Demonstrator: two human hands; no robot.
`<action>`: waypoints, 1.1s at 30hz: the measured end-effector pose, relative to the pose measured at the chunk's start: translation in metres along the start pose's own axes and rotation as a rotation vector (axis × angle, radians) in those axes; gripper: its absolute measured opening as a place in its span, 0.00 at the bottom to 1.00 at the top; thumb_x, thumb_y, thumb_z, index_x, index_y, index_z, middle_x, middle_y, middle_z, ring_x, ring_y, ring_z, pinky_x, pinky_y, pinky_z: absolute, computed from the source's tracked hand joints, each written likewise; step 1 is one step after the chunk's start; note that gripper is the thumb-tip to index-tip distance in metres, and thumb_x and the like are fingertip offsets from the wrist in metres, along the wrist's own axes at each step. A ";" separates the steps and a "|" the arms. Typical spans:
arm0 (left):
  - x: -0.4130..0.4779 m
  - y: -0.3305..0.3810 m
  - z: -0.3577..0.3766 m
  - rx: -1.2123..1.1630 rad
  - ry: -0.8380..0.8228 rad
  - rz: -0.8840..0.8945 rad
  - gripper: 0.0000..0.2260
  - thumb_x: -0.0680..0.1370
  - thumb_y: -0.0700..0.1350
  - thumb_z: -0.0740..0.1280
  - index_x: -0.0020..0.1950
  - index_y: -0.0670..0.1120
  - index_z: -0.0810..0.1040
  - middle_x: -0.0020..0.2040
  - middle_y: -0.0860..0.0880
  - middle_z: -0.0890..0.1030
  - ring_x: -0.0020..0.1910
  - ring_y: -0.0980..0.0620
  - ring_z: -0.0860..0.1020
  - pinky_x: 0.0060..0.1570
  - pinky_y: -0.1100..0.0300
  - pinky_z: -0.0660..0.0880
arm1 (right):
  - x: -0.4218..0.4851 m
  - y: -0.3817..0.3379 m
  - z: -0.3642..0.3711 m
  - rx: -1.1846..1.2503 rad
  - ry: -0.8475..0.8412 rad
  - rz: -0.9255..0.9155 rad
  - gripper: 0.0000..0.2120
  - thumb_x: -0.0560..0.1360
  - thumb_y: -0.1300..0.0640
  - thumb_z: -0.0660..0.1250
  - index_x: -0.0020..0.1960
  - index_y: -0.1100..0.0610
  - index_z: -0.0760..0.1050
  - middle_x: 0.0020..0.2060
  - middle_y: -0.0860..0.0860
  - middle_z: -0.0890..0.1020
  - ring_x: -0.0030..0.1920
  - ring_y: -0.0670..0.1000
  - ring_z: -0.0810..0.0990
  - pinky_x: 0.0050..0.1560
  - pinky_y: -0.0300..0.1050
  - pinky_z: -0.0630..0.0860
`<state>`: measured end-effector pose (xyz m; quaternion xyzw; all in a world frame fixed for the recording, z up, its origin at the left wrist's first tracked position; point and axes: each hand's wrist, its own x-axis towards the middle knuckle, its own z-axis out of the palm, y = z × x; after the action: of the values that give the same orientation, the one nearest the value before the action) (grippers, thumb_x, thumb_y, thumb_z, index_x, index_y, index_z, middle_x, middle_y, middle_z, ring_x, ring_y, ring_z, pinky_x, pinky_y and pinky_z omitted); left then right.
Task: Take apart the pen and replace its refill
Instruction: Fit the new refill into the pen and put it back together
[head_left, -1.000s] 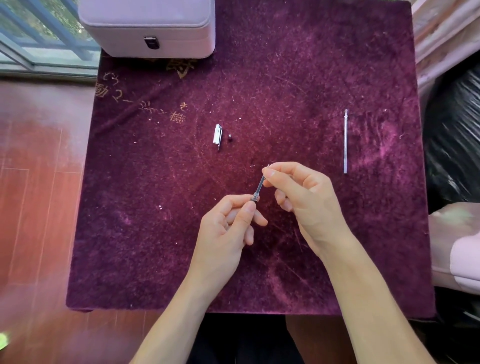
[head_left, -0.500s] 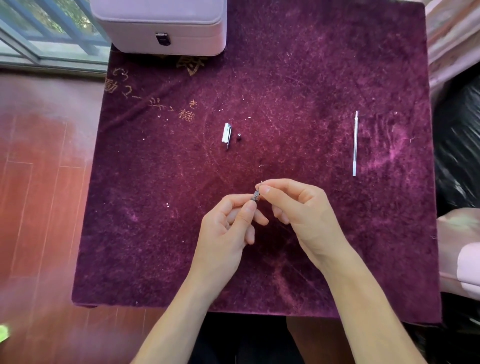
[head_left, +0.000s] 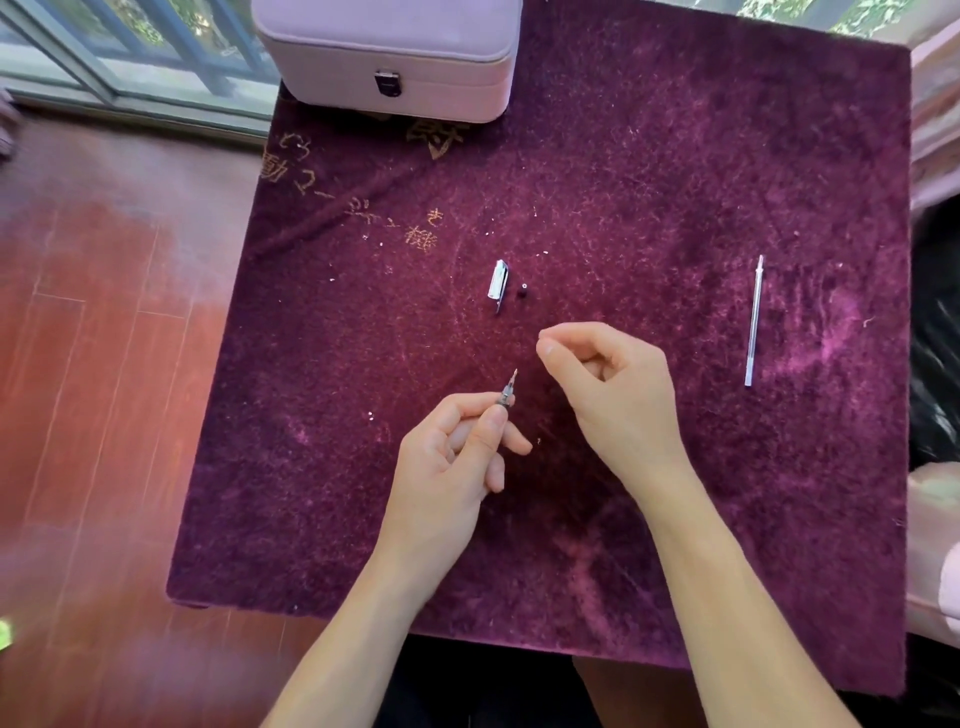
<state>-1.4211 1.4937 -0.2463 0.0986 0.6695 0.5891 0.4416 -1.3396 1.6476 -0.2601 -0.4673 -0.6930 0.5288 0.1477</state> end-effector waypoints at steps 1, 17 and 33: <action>0.001 0.000 -0.001 -0.007 0.007 -0.001 0.07 0.84 0.46 0.64 0.57 0.49 0.82 0.41 0.47 0.86 0.31 0.51 0.72 0.29 0.66 0.70 | 0.009 -0.003 0.004 -0.091 0.036 -0.050 0.04 0.79 0.53 0.75 0.52 0.46 0.87 0.39 0.43 0.85 0.32 0.40 0.79 0.40 0.29 0.75; 0.017 0.005 -0.007 -0.029 0.067 0.001 0.07 0.84 0.48 0.64 0.56 0.51 0.82 0.42 0.49 0.87 0.30 0.56 0.73 0.29 0.68 0.72 | 0.057 -0.015 0.025 -0.289 0.075 -0.102 0.04 0.80 0.53 0.74 0.51 0.51 0.88 0.46 0.46 0.86 0.39 0.45 0.81 0.51 0.50 0.83; 0.024 0.008 0.020 -0.020 0.025 -0.003 0.07 0.84 0.47 0.64 0.56 0.52 0.82 0.41 0.49 0.86 0.30 0.56 0.73 0.30 0.68 0.73 | 0.021 -0.005 -0.008 0.403 -0.173 0.131 0.07 0.80 0.54 0.74 0.56 0.49 0.89 0.48 0.49 0.91 0.36 0.42 0.80 0.39 0.30 0.76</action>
<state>-1.4245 1.5256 -0.2492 0.0857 0.6690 0.5963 0.4353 -1.3470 1.6693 -0.2583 -0.4255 -0.5513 0.7031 0.1436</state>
